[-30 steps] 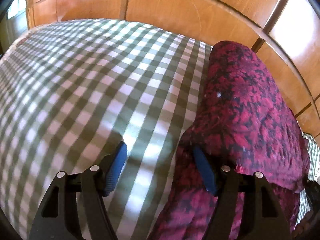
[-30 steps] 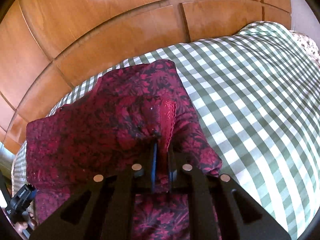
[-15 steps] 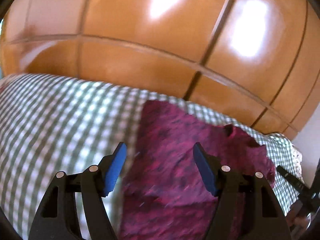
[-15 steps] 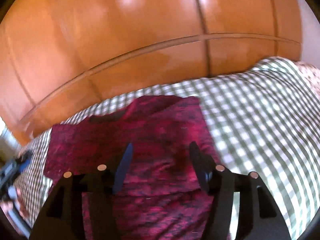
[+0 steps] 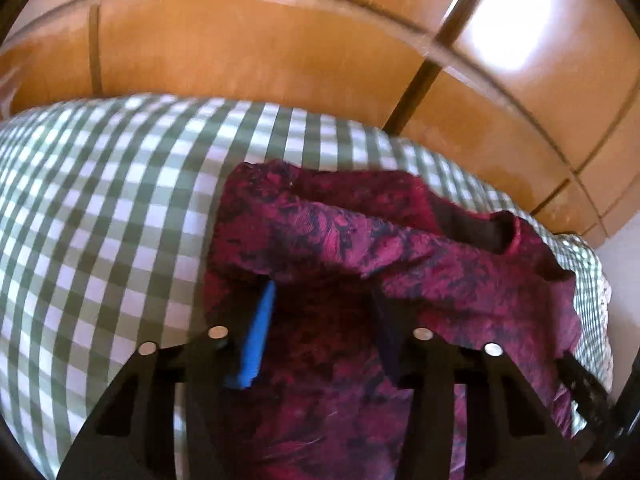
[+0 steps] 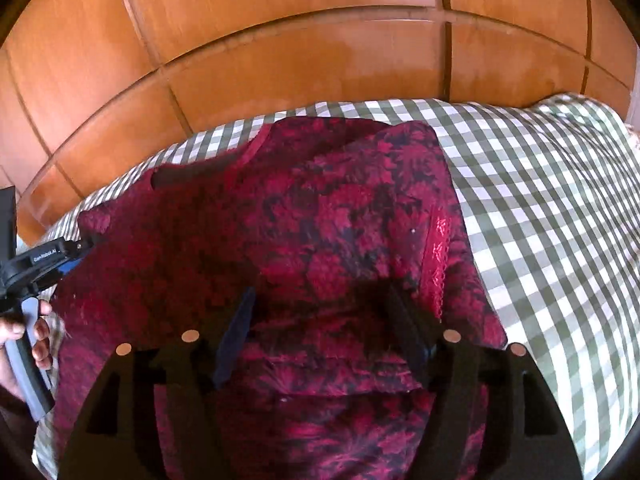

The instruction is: Fold small clothes

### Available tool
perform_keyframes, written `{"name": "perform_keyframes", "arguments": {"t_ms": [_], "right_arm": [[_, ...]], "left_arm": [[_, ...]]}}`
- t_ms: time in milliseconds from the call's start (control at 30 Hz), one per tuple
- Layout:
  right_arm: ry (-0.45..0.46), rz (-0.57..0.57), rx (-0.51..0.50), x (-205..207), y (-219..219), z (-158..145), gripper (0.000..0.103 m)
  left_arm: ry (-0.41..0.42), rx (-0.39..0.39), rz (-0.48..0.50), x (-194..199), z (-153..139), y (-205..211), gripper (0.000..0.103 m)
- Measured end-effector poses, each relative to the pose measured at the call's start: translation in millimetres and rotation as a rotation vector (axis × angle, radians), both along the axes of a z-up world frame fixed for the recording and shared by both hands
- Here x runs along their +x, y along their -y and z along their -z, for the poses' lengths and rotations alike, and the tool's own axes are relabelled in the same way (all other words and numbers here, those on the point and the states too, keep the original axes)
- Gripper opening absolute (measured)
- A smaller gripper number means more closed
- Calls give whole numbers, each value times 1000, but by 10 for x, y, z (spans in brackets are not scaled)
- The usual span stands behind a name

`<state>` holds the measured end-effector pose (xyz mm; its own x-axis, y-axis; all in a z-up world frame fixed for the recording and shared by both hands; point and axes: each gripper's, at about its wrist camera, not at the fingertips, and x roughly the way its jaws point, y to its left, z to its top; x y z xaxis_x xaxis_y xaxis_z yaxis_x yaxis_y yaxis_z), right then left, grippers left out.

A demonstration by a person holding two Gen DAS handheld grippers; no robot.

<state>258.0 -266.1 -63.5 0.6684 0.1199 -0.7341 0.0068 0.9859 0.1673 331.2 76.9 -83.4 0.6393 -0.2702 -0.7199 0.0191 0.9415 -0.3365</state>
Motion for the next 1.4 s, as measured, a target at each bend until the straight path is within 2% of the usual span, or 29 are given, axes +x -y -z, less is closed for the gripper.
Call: {"name": "perform_keyframes", "arguments": {"t_ms": [133, 167, 200, 233, 333, 400, 467, 567, 633, 700, 767, 867, 967, 1000, 1033, 1100, 1167, 1233, 1400], "right_arm": [[13, 5, 10, 13, -1, 19, 69], [15, 6, 13, 9, 1, 9, 70], [19, 4, 21, -9, 6, -24, 70], [25, 1, 37, -25, 21, -65, 71], [80, 39, 103, -101, 188, -249, 71], [113, 108, 132, -135, 337, -333, 72], [111, 139, 145, -135, 442, -349, 72], [90, 149, 117, -45, 459, -297, 69], [65, 150, 82, 46, 431, -246, 60], [-4, 155, 39, 195, 403, -86, 47], [-24, 140, 12, 252, 384, 42, 48], [-15, 132, -63, 286, 289, 97, 49], [-19, 134, -29, 238, 327, 36, 53], [-17, 139, -24, 188, 350, 0, 62], [-9, 147, -27, 117, 364, -47, 76], [14, 167, -31, -60, 415, -124, 85], [5, 170, -14, -205, 463, -134, 85], [-22, 170, 7, -349, 519, -85, 90], [-105, 156, 30, -705, 589, 89, 91]], "left_arm": [[35, -45, -42, -167, -130, -117, 46], [51, -31, -60, -216, -181, -130, 49], [73, -9, -74, -243, -226, -145, 55], [117, 22, -80, -316, -303, -139, 57], [187, 80, -56, -399, -433, -88, 57], [229, 112, -47, -404, -501, -36, 57], [256, 149, 5, -381, -549, 75, 57], [214, 166, 31, -254, -494, 146, 57], [100, 156, 4, -41, -311, 124, 57], [-15, 139, -21, 144, -62, 50, 56], [-14, 145, -26, 166, 21, 29, 56], [-7, 156, -36, 105, -29, 33, 56], [5, 143, -92, -153, -150, -37, 62], [7, 141, -111, -261, -203, -55, 73], [15, 122, -126, -420, -238, -79, 74], [22, 108, -123, -695, -249, -110, 74], [19, 98, -110, -1024, -201, -128, 74], [0, 99, -96, -1276, -133, -108, 74], [-42, 102, -62, -1767, 29, -54, 74]]}}
